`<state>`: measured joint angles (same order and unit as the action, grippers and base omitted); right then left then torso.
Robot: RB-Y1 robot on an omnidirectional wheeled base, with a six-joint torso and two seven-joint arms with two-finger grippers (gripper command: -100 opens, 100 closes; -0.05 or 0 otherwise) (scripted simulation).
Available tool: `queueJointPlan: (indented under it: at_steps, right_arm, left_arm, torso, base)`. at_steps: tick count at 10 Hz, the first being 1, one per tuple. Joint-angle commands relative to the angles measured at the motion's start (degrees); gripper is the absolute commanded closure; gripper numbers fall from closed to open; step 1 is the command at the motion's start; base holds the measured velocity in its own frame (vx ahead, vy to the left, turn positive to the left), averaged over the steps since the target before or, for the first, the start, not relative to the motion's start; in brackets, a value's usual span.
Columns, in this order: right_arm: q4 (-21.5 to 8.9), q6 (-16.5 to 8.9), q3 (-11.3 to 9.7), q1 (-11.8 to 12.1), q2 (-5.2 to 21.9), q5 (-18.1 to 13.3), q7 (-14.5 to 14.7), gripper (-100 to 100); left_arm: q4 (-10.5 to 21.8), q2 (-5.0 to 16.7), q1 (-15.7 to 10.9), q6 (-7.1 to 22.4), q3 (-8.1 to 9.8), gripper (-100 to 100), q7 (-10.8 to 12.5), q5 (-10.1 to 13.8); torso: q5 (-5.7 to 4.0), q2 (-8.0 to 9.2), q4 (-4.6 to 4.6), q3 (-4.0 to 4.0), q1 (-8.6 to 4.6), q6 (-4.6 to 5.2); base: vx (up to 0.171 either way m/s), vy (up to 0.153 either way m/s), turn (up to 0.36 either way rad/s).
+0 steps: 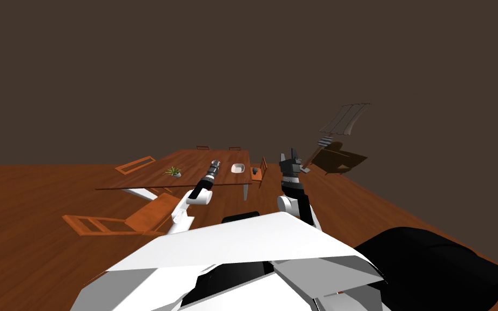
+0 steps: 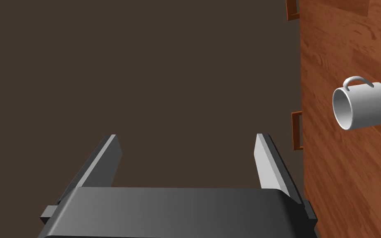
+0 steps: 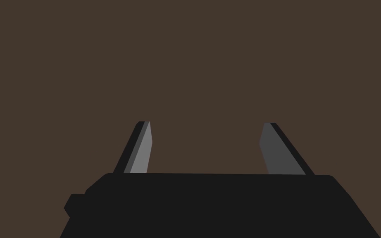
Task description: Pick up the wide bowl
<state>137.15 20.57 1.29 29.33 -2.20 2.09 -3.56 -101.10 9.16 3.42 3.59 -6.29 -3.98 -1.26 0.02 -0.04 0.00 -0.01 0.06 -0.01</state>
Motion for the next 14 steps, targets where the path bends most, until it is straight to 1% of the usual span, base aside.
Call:
queueJointPlan:
  at_steps: [1, 6, 10, 14]
  right_arm:
    - [0.00, 0.00, 0.00, 0.00, 0.00, 0.00, 0.00, 0]
    - [0.00, 0.00, 0.00, 0.01, 0.00, 0.00, 0.00, 0]
    - [0.01, 0.00, 0.00, 0.01, -0.01, 0.00, 0.00, 0]
    - [0.01, 0.00, 0.00, 0.02, -0.01, 0.00, 0.00, 0]
  left_arm:
    - [2.86, 0.19, -1.21, 2.79, 0.01, -100, 0.42, 0.04]
    - [11.72, -0.32, -5.32, 10.64, 0.52, -100, 2.26, 0.44]
    - [17.91, -1.24, -7.62, 16.40, 1.17, -100, 4.43, 1.23]
    - [23.76, -2.68, -9.23, 21.32, 1.75, -100, 6.71, 2.07]
  torso:
    - [0.00, 0.00, 0.00, 0.00, 0.00, 0.00]
    - [-0.04, -0.23, -0.05, -0.13, -0.20, -0.01]
    - [-0.08, -0.39, -0.09, -0.23, -0.36, -0.01]
    - [-0.10, -0.46, -0.10, -0.27, -0.41, -0.01]
  base:
    - [0.003, 0.010, -0.064]
    - [0.046, -0.026, -0.049]
    - [0.102, -0.073, -0.043]
    - [0.115, -0.086, -0.035]
